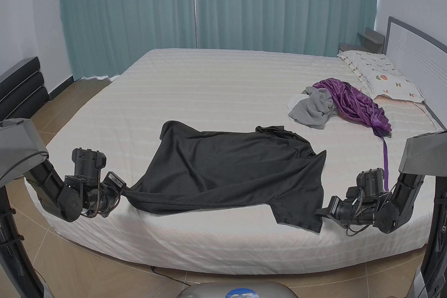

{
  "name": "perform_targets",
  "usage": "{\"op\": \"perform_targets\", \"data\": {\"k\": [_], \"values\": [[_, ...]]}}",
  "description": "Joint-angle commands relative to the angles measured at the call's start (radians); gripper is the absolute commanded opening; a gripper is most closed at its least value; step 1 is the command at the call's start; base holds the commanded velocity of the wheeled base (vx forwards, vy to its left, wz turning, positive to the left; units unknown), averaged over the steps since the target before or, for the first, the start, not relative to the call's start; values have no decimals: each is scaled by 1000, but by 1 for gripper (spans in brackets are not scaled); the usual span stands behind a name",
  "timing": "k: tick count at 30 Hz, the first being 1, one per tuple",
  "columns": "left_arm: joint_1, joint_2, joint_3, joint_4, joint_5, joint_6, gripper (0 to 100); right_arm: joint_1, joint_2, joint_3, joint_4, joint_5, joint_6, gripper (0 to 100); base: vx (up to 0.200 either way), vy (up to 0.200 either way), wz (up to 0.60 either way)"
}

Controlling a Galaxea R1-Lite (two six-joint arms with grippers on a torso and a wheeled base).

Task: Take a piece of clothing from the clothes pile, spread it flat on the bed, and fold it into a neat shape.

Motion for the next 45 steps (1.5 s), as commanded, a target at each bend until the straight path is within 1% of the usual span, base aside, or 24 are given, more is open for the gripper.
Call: {"op": "perform_targets", "data": {"k": [1,4,7,10,17,20,31,32,39,41,45], "values": [[0,-1,0,-1,0,0,0,-21,-28,35,-3,0,-2,0,0,0,0],[0,-1,1,-1,0,-1,0,-32,-44,61,-1,6,-8,0,0,0,0],[0,-1,1,-1,0,0,0,-63,-64,113,-7,11,-57,0,0,0,0],[0,-1,1,-1,0,-1,0,-84,-77,132,-7,14,-82,0,0,0,0],[0,0,1,-1,0,0,0,-102,-90,155,-7,31,-85,0,0,0,0],[0,0,1,-1,0,0,0,-107,-90,162,-7,33,-102,0,0,0,0],[-11,8,4,-1,-3,-3,0,-106,-65,155,-7,39,-105,0,0,0,0],[-12,10,4,-1,-4,-5,100,-107,-65,152,-9,39,-103,100,0,0,0],[-17,8,4,-1,-4,-6,100,-109,-117,162,-15,52,-82,100,0,0,0],[-17,0,4,-1,-4,-6,100,-110,-137,165,-16,52,-63,100,0,0,0],[-14,-27,13,-1,-3,-5,100,-133,-199,165,-16,52,3,100,0,0,0]]}}
